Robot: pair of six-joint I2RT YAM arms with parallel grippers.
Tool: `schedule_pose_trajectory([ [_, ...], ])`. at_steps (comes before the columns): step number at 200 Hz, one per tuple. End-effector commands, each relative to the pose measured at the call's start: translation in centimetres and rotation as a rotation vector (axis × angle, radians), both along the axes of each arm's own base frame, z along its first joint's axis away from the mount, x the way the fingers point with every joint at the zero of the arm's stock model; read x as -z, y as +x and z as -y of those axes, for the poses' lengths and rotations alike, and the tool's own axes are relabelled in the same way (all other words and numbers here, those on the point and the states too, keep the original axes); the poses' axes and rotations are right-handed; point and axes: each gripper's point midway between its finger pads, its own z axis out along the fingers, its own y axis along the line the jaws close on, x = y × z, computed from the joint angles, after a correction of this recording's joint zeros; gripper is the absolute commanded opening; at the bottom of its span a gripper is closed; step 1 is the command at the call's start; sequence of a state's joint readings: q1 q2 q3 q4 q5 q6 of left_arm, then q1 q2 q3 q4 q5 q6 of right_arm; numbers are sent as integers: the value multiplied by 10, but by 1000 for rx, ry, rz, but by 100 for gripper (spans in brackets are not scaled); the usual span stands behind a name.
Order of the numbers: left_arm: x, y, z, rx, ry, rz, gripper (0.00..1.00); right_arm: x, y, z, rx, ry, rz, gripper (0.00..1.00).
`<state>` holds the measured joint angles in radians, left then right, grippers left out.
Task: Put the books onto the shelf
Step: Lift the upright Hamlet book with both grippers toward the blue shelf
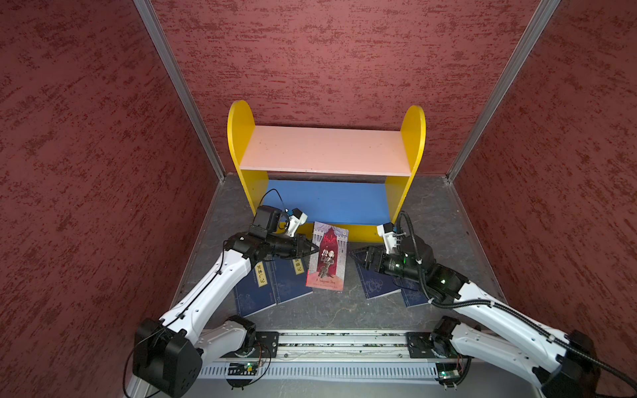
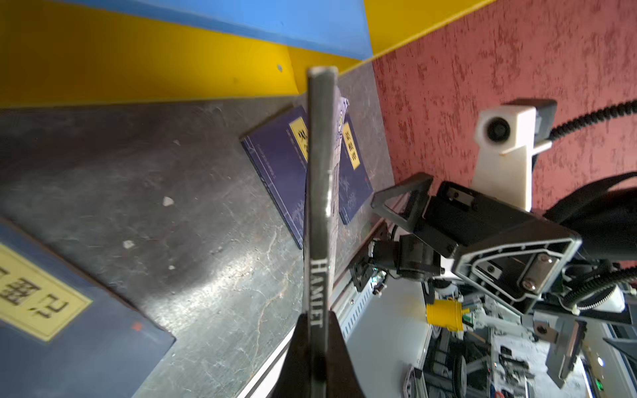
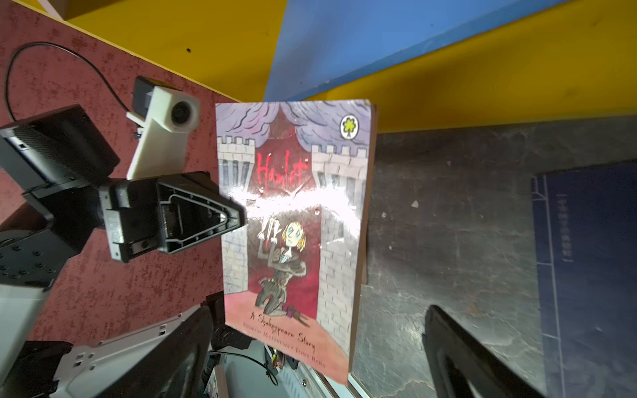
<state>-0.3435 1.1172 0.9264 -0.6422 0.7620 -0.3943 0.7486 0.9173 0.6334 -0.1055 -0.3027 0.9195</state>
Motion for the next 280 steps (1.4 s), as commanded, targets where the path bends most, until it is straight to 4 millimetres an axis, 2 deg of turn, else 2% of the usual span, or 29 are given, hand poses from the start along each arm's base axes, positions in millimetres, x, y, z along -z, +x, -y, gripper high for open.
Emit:
schedule_pose_trajectory([
  [1, -20, 16, -15, -101, -49, 52, 0, -31, 4, -14, -43, 93, 49, 97],
  [40, -50, 44, -39, -286, -137, 68, 0, -37, 9, -31, -78, 182, 20, 96],
  [88, -61, 75, -73, -529, -197, 16, 0, -41, 19, -58, -118, 310, -6, 96],
  [101, -64, 82, -82, -585, -229, 8, 0, -34, 26, -66, -110, 298, -31, 95],
  [125, -67, 91, -94, -653, -266, 3, 0, -35, 32, -81, -127, 338, -44, 95],
  [146, -65, 91, -96, -663, -271, -2, 0, -42, 37, -93, -140, 369, -39, 95],
  [177, -57, 90, -100, -691, -265, -15, 0, -40, 53, -105, -99, 390, -48, 94],
  [184, -56, 91, -100, -694, -270, -19, 0, -46, 55, -106, -96, 413, -42, 94],
  [187, -56, 91, -100, -694, -273, -21, 0, -37, 58, -109, -89, 406, -59, 94],
  [205, -55, 91, -99, -694, -283, -31, 0, -37, 65, -118, -94, 433, -69, 93],
  [249, -62, 97, -103, -710, -320, -24, 0, -38, 70, -129, -91, 459, -77, 92],
  [280, -58, 99, -103, -717, -329, -48, 0, -42, 73, -134, -91, 485, -72, 90],
])
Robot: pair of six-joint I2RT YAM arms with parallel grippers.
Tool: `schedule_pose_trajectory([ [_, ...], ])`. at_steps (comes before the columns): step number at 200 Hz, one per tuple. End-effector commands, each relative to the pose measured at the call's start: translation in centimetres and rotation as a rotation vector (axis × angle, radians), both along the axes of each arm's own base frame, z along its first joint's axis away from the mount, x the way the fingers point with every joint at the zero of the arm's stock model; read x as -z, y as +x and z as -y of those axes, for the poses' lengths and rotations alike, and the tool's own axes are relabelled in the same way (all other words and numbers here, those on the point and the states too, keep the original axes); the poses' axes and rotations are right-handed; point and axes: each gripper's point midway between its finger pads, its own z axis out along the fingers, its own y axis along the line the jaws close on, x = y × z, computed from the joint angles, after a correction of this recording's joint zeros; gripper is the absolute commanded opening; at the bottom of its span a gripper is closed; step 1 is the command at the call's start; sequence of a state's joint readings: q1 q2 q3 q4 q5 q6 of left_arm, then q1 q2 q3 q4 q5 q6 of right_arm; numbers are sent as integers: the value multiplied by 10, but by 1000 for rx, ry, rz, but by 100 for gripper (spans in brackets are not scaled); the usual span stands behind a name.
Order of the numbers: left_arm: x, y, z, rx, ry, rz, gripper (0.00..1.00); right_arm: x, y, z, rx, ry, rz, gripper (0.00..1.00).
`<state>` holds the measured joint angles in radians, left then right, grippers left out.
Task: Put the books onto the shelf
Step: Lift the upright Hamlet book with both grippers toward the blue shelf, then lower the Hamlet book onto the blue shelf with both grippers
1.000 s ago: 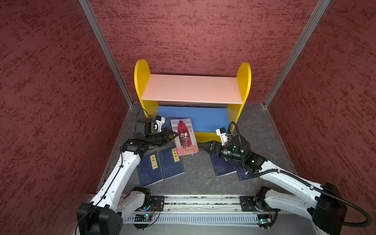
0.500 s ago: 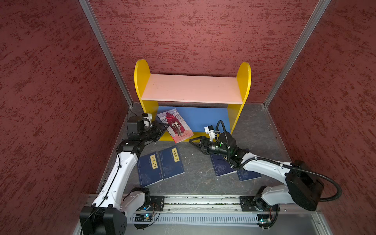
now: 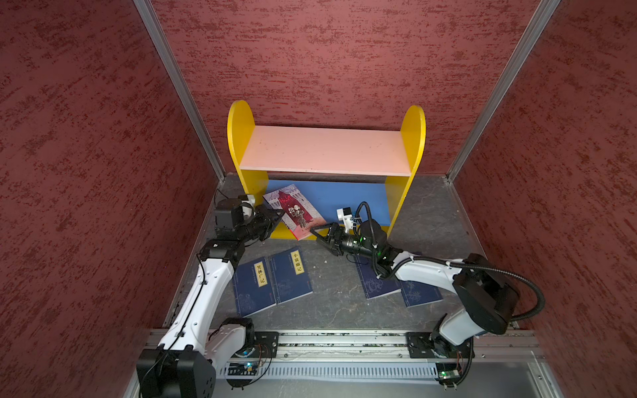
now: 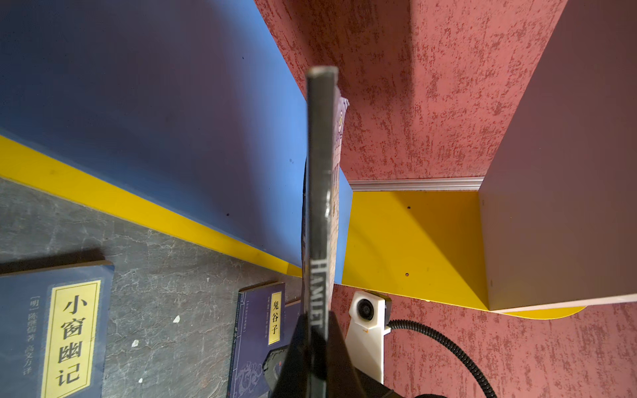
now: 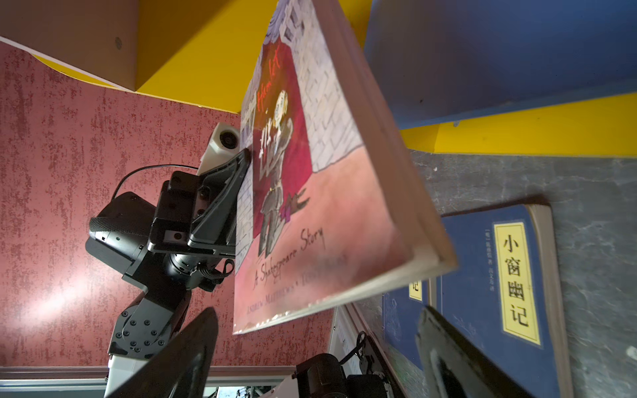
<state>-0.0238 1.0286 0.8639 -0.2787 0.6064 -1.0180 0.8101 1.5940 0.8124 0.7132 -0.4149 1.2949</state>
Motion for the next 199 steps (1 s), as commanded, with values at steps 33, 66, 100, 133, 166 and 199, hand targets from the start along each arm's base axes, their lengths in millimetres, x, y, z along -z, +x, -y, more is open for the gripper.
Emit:
schedule_pose_trajectory([
  [33, -1, 3, 1, -2, -47, 5, 0, -36, 11, -16, 12, 129, 51, 85],
  [66, -1, 1, 2, 2, -57, 1, 0, -41, 15, -23, 0, 160, 60, 76],
  [100, 4, -2, 3, 1, -71, -19, 0, -41, 17, -23, 9, 156, 64, 62],
  [133, 10, -6, 3, -4, -69, -47, 0, -40, 18, -24, 11, 144, 70, 43],
  [166, 15, -9, 3, -6, -74, -58, 0, -43, 20, -27, 5, 149, 78, 27],
  [199, 24, -14, 2, -8, -71, -83, 0, -45, 21, -31, -4, 149, 88, 3],
])
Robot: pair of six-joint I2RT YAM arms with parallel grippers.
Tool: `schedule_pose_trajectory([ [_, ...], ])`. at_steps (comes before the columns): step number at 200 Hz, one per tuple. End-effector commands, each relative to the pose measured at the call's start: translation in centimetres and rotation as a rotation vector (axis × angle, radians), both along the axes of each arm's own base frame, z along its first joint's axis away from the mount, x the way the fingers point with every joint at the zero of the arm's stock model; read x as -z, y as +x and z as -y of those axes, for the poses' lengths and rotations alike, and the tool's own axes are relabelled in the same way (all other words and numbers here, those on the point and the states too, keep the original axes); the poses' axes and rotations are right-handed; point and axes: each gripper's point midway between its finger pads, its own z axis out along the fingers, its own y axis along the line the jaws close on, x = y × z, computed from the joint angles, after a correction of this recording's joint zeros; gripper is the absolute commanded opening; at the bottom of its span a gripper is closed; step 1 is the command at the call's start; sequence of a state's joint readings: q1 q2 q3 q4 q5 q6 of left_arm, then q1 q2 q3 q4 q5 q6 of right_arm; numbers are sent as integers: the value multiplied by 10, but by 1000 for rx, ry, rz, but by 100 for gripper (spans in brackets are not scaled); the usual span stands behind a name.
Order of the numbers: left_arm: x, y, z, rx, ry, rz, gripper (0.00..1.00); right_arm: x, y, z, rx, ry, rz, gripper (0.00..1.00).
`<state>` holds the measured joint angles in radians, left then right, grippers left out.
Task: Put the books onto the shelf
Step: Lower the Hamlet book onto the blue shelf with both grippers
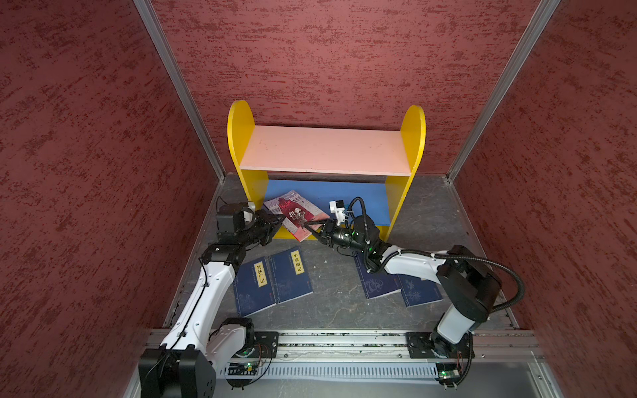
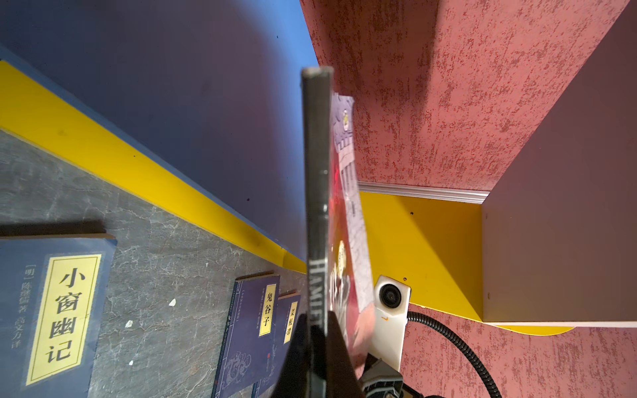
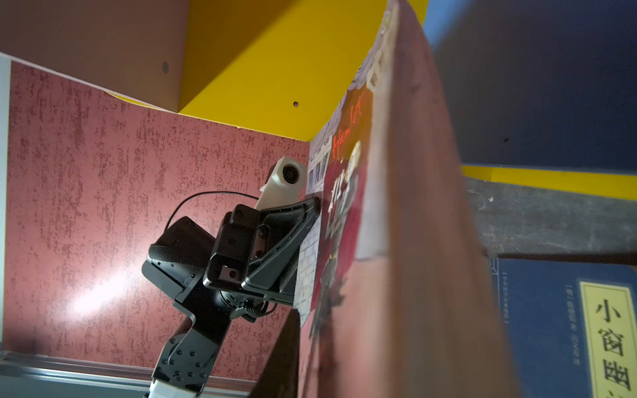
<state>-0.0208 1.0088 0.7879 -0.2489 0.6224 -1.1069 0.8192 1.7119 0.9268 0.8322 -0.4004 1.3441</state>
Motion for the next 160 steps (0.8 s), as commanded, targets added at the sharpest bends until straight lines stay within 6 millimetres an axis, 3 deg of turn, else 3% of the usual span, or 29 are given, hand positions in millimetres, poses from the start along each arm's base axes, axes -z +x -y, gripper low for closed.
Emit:
schedule_pose_trajectory([
  [1, 3, -7, 1, 13, -1, -3, 0, -21, 1, -7, -8, 46, 55, 3],
  [32, 11, -11, 3, 25, 11, -23, 2, -22, 4, -11, -13, 17, 67, 0],
  [46, 14, -12, 4, 32, 16, -28, 14, -22, 5, -12, -12, -6, 76, 0],
  [69, 15, -14, 4, 33, 22, -33, 46, -21, 7, -12, -13, -45, 92, 0],
  [87, 16, -18, 2, 33, 36, -44, 58, -18, 9, -11, -30, -71, 94, 0],
  [131, 21, -42, -8, 44, 91, -122, 65, -7, 17, -1, -98, -104, 63, 0],
  [160, 9, -53, -16, 43, 115, -93, 65, 1, 22, 4, -148, -160, 56, 0],
])
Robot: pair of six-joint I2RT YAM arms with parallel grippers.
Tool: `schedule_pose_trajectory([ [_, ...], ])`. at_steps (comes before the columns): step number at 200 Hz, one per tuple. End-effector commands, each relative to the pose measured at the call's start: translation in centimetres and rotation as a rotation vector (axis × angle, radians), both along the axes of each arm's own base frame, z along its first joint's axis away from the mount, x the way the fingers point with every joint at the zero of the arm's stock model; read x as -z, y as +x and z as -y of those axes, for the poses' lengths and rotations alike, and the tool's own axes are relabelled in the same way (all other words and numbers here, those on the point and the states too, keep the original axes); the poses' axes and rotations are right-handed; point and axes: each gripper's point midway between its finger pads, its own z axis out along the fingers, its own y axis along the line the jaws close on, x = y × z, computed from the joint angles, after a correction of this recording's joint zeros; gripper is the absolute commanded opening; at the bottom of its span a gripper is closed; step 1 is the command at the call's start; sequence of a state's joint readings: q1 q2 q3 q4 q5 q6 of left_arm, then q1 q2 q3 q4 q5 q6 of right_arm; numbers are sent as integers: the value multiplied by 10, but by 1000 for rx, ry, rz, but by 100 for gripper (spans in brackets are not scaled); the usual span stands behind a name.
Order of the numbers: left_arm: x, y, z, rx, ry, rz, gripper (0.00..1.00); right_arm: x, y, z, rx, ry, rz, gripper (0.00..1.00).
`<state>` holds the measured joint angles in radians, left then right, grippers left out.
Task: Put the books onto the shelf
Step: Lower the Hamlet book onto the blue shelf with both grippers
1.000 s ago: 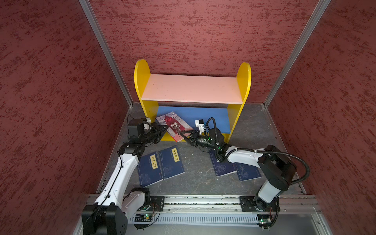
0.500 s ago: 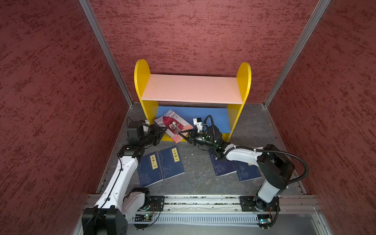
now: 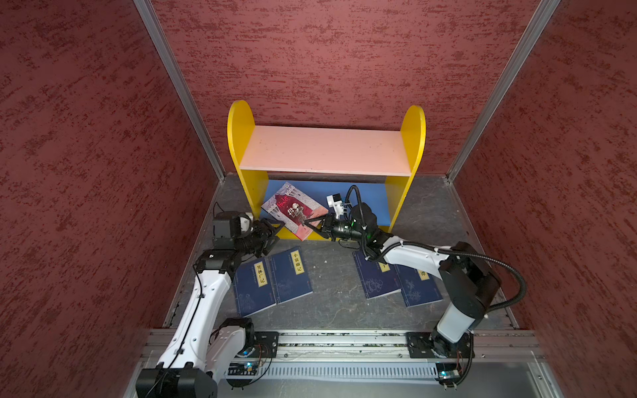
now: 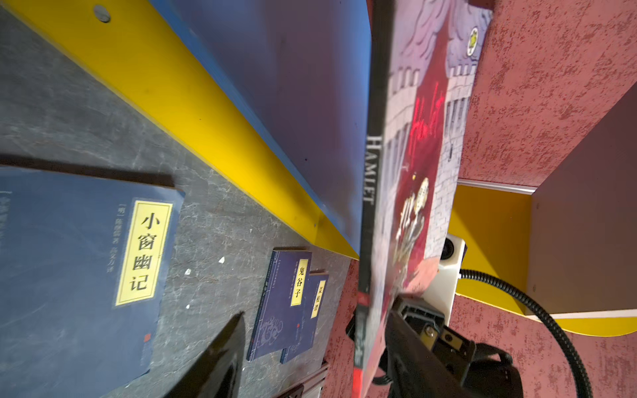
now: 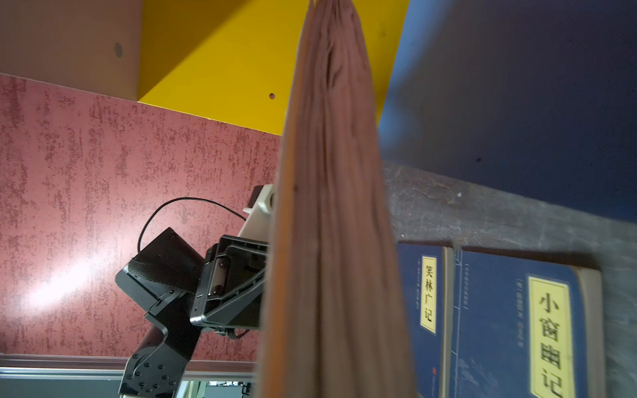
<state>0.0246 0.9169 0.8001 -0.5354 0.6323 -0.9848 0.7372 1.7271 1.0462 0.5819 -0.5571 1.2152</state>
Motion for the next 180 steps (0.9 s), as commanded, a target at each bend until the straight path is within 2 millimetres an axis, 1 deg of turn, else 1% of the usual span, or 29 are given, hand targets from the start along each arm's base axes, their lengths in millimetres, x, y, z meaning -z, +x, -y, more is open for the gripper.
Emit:
schedule_pose_trajectory([
  [1, -11, -14, -5, 28, 35, 18, 65, -8, 2, -2, -76, -23, 33, 0],
  [31, -21, -14, -12, 23, 54, 46, 66, -2, 9, 0, -118, -83, 29, 0],
  [61, -22, -9, -15, 16, 45, 53, 67, 3, 17, -1, -143, -110, 19, 0],
  [109, -14, -6, -16, 18, 42, 42, 67, 13, 27, -6, -166, -127, -5, 0],
  [151, -2, 1, -20, 11, 70, 49, 67, 11, 30, -7, -176, -105, -13, 0],
  [180, 6, 12, -21, 18, 88, 71, 65, 11, 33, -6, -181, -105, -14, 0],
])
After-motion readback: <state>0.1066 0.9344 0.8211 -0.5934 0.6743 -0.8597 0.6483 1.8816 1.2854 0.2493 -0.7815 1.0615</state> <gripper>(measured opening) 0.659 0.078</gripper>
